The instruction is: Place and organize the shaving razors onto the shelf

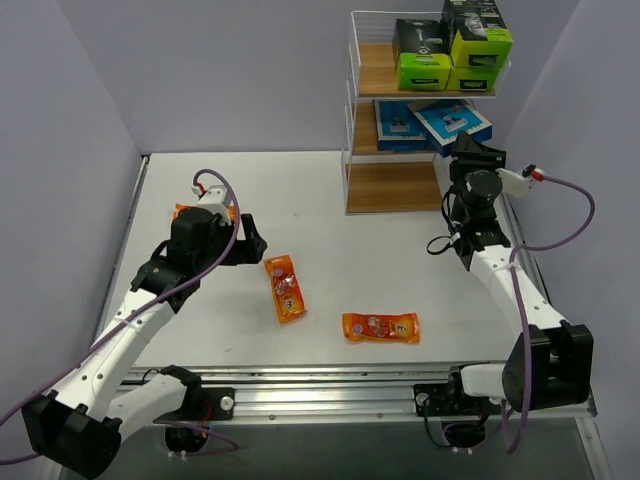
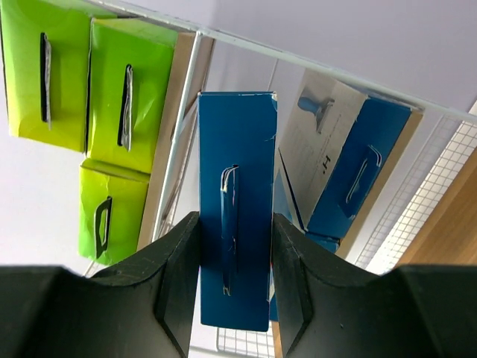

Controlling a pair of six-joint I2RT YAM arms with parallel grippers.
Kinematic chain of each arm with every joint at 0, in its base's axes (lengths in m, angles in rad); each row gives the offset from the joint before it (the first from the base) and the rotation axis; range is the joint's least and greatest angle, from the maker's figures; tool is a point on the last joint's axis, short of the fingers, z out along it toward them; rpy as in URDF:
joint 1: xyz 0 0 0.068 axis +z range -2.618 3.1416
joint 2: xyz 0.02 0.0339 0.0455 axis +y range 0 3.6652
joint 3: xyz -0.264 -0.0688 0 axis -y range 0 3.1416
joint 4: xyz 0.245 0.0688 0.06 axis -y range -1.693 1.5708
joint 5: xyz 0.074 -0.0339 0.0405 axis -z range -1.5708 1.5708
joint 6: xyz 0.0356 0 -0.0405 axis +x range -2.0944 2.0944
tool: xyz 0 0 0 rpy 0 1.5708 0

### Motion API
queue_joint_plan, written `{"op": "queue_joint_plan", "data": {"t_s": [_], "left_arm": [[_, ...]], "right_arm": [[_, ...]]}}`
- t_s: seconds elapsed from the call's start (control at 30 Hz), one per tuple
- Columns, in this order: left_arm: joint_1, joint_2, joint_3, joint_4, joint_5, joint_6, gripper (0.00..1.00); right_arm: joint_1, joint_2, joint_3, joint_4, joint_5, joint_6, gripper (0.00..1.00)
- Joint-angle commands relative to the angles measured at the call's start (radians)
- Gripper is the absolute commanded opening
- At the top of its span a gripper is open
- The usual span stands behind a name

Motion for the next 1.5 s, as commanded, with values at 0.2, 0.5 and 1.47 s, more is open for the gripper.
{"op": "queue_joint_plan", "data": {"t_s": [0.2, 0.5, 1.47], "left_arm": [[-0.007, 0.005, 0.032, 0.010, 0.029, 0.015, 0.94], [-0.009, 0.010, 0.032, 0.012, 0.038, 0.014, 0.94], [-0.007, 0.010, 0.032, 0.007, 0.045, 0.010, 0.94]], "right_arm": [[-0.010, 0.052, 0.084, 0.122, 0.081, 0.025, 0.00], [-0.010, 0.079, 0.095, 0.088, 0.086, 0.014, 0.13], [-0.027, 0.090, 0.190, -0.251, -0.239, -0.003, 0.52]]}}
